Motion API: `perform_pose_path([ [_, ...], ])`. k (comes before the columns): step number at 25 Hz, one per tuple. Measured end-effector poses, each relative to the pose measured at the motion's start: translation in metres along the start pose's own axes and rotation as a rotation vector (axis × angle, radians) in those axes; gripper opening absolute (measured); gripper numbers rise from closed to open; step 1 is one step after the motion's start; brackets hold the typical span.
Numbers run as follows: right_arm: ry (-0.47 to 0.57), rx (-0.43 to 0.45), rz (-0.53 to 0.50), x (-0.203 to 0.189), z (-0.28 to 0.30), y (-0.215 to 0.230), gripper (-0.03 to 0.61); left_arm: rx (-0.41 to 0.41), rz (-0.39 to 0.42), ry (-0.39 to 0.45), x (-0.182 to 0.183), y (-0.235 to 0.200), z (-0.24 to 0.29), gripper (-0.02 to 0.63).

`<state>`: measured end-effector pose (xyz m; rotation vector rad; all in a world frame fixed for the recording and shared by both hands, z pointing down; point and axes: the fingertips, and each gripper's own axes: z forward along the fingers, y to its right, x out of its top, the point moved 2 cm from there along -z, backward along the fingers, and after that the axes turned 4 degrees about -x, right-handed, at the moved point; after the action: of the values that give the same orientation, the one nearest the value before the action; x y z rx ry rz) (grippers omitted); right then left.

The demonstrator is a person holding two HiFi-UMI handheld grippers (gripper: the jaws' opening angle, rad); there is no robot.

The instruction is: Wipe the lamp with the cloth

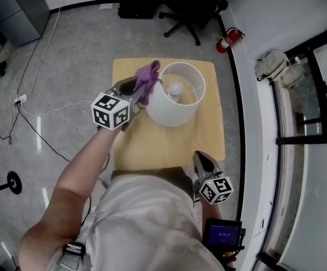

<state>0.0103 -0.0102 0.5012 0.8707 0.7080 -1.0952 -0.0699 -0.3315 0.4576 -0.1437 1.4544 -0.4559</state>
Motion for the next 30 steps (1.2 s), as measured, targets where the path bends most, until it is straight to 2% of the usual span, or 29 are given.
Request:
perform_pose_path([
  [7, 0.0, -0.033, 0.017, -0.004, -0.008, 0.005, 0.014, 0.105, -0.074, -0.139, -0.059, -0.035, 0.001, 0.087],
  [10, 0.004, -0.041, 0.022, -0.006, -0.012, 0.005, 0.014, 0.116, -0.085, -0.162, -0.068, -0.04, 0.0, 0.087],
  [13, 0.008, -0.045, 0.023, -0.006, -0.012, 0.007, 0.014, 0.103, -0.066, -0.141, -0.055, -0.042, 0.001, 0.087],
  [17, 0.012, -0.046, 0.022, -0.004, -0.01, 0.006, 0.014, 0.061, -0.05, -0.066, -0.018, -0.039, 0.001, 0.087],
  [23, 0.027, -0.044, 0.003, 0.005, -0.005, 0.006, 0.014, -0.084, 0.01, 0.062, 0.051, -0.017, 0.012, 0.087],
  [27, 0.039, -0.047, 0.001, 0.01, -0.004, 0.003, 0.014, -0.16, 0.094, 0.062, 0.075, -0.004, 0.028, 0.087],
  [30, 0.037, -0.054, 0.004, 0.008, -0.004, 0.004, 0.014, -0.187, 0.126, 0.017, 0.07, 0.0, 0.041, 0.087],
])
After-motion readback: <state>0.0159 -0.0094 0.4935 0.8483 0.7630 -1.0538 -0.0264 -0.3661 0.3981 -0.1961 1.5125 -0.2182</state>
